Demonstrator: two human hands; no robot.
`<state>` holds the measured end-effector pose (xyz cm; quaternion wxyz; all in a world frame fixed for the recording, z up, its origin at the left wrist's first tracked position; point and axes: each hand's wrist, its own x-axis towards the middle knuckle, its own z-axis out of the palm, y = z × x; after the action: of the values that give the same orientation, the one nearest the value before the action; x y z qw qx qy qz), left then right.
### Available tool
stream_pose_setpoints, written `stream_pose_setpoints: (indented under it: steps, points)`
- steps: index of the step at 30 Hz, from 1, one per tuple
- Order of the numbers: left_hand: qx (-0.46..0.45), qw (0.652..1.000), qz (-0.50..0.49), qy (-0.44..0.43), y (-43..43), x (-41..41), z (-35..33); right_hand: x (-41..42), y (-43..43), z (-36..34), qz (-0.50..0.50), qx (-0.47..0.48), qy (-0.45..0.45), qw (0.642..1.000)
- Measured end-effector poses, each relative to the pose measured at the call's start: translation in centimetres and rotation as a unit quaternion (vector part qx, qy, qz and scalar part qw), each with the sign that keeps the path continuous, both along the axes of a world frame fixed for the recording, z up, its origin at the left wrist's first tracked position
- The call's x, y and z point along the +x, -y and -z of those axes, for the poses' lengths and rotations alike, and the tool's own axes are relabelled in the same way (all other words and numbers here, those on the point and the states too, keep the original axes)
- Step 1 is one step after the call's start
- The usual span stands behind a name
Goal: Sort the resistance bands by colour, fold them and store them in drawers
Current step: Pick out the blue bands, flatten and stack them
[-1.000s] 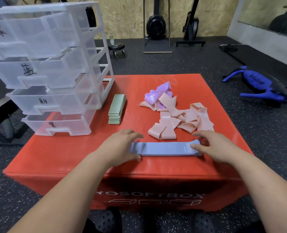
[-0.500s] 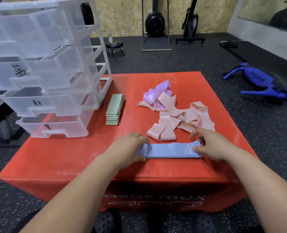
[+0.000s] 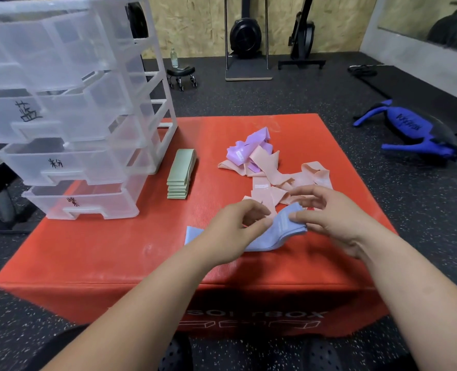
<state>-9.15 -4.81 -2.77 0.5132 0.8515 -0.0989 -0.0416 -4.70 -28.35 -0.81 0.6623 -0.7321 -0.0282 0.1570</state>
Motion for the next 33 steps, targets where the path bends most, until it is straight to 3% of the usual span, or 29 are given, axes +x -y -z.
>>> stream_pose_setpoints:
  steps: [4,7,11,14,18,26,33]
  points:
    - [-0.193,0.970,-0.061,-0.135,1.7,-0.6,-1.7,-1.1,-2.6,0.2,0.000,-0.026,0.076,0.997]
    - [-0.227,0.956,-0.107,-0.152,1.3,-0.4,-1.7,-1.9,-3.6,0.1,-0.047,-0.028,0.105,0.993]
    - [-0.173,0.965,-0.156,-0.123,-0.3,0.2,-0.8,-2.3,-4.3,-0.3,-0.080,-0.026,0.151,0.985]
    - [-0.133,0.972,-0.168,-0.097,-1.7,0.3,-1.0,-1.8,-4.7,0.3,-0.093,-0.157,0.246,0.952]
    - [-0.148,0.973,-0.154,-0.085,-3.7,0.1,-2.1,-1.7,-7.1,2.0,-0.189,-0.216,0.200,0.937]
    - [-0.174,0.943,-0.265,-0.102,-10.9,-1.2,-2.9,-0.7,-11.4,4.9,-0.171,-0.287,0.262,0.905]
    - [-0.036,0.937,-0.316,-0.146,-15.5,-1.8,0.1,-0.2,-13.2,5.7,-0.204,-0.346,0.322,0.857]
